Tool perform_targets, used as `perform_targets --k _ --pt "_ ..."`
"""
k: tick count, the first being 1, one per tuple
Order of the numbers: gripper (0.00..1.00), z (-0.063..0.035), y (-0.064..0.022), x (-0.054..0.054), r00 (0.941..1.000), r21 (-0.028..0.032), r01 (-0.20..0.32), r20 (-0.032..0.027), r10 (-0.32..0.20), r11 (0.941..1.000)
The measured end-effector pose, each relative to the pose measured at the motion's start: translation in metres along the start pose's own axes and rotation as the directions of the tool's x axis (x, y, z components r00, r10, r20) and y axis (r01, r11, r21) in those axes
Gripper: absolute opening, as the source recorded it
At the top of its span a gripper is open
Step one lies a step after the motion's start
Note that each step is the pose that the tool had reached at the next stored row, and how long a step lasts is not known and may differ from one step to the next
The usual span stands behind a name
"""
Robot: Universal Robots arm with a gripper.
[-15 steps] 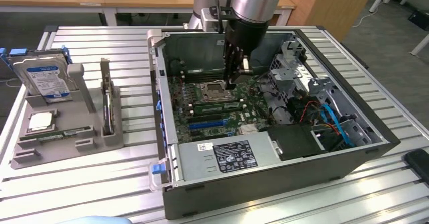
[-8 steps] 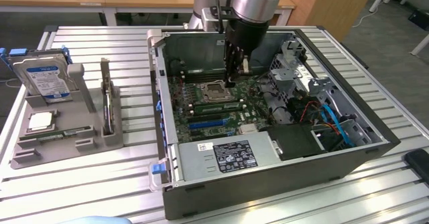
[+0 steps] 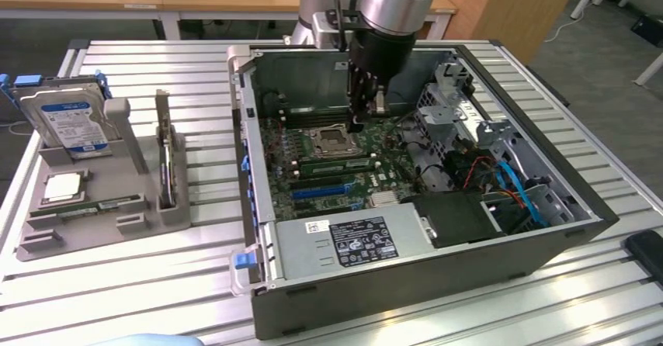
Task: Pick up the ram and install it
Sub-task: 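Press down the ram until it locks into place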
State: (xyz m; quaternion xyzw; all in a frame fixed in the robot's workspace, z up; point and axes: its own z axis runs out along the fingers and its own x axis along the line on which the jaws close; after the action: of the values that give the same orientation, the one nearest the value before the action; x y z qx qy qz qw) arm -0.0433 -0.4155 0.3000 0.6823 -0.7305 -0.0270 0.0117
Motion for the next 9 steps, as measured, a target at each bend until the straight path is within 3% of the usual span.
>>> perform_targets --k 9 --pt "0.1 -0.0013 -0.0238 -0.002 0.9998 -0.0005 0.02 -0.0004 -0.02 0.9998"
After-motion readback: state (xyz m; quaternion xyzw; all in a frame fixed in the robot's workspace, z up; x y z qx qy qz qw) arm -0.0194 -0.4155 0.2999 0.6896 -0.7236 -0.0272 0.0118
